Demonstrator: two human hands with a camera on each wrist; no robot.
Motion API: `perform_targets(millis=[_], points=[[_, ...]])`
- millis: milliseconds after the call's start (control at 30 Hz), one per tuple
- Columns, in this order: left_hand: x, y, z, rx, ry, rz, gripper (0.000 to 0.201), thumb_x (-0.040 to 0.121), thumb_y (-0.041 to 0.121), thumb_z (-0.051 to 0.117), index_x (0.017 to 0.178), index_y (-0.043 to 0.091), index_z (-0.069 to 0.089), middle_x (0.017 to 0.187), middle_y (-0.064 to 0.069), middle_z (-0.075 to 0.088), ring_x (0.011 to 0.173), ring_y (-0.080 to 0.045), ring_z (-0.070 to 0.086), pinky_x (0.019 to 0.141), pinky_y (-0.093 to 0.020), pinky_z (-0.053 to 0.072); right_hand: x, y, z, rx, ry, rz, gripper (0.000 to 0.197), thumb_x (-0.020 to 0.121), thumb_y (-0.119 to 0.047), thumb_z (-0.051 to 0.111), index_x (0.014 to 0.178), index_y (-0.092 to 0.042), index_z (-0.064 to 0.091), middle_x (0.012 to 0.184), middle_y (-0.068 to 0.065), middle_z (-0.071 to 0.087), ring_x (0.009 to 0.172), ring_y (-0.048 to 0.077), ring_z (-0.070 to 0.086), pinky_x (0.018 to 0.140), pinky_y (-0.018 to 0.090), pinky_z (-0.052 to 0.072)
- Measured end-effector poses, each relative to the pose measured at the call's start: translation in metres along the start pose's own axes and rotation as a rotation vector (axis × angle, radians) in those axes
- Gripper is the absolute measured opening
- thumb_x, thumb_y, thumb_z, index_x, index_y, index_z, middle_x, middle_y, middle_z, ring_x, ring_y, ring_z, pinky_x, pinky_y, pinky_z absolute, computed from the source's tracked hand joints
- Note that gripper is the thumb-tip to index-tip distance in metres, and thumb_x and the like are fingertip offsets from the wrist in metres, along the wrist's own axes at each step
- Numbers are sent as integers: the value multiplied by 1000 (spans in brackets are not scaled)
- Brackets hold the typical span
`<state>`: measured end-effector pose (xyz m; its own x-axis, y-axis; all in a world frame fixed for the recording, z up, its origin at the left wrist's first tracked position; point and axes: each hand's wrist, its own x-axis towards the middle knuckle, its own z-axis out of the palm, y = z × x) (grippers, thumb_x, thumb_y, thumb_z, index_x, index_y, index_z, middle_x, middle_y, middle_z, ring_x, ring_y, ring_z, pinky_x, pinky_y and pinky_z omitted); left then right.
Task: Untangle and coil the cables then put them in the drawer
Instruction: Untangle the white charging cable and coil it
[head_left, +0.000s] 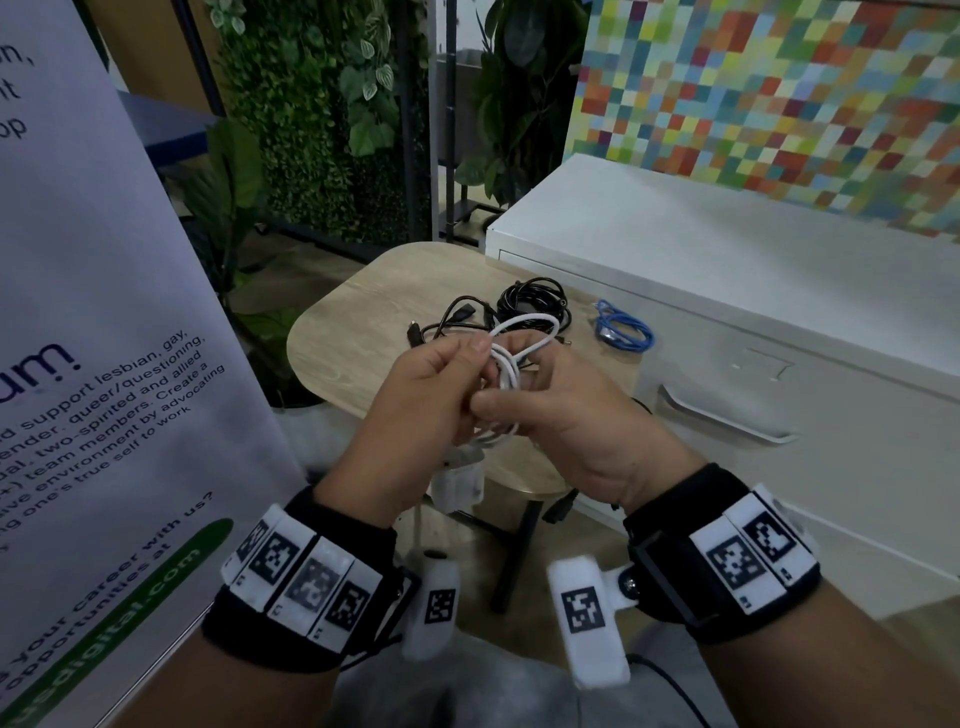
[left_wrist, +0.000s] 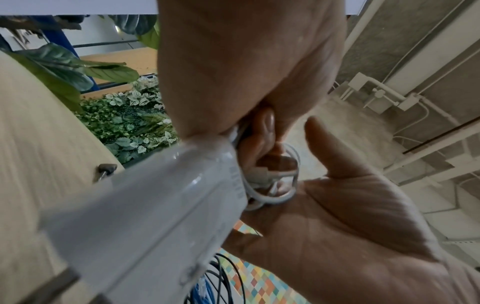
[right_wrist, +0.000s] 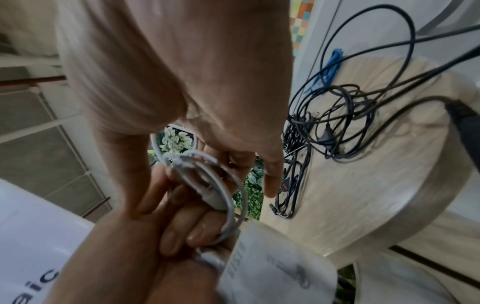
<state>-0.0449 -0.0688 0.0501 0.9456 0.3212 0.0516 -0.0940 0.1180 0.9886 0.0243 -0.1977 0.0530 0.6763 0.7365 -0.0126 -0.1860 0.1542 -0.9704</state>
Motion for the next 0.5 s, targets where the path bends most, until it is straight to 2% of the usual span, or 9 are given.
perform_targets(millis=[100, 200, 267, 400, 500], points=[[-1, -3, 4, 11, 26, -14, 39, 109, 24, 49, 73, 11, 58, 49, 9, 51, 42, -4, 46, 42, -17, 38, 2, 4, 4, -66, 50, -29, 61, 74, 30, 67, 127, 5, 48, 91, 21, 65, 75, 23, 70, 67, 34, 60], [-1, -3, 5, 59, 48, 21, 38, 108, 24, 49, 74, 9, 57, 48, 12, 49, 43, -2, 45, 42, -17, 38, 1, 4, 6, -121, 101, -58, 66, 74, 31, 64, 129, -2, 50, 84, 12, 68, 70, 20, 70, 66, 32, 59], [-1, -4, 5, 37, 53, 23, 38, 108, 23, 50, 74, 9, 58, 50, 9, 48, 43, -3, 44, 42, -18, 38, 0, 4, 6, -55, 109, -70, 70, 77, 33, 59, 134, -6, 48, 78, 6, 67, 66, 16, 68, 62, 31, 59], [2, -7, 4, -99, 28, -35, 37, 108, 24, 50, 75, 9, 60, 54, 0, 38, 39, -6, 38, 40, -19, 35, 1, 4, 5, 163, 43, -50, 71, 85, 33, 46, 136, -16, 47, 82, 12, 55, 63, 18, 66, 55, 34, 56], [3, -10, 2, -96, 49, -27, 38, 108, 24, 52, 74, 10, 62, 57, -4, 32, 41, -7, 34, 41, -18, 34, 2, 6, 4, 144, 26, -55, 74, 83, 34, 46, 139, -15, 46, 80, 11, 59, 64, 18, 68, 57, 33, 57]])
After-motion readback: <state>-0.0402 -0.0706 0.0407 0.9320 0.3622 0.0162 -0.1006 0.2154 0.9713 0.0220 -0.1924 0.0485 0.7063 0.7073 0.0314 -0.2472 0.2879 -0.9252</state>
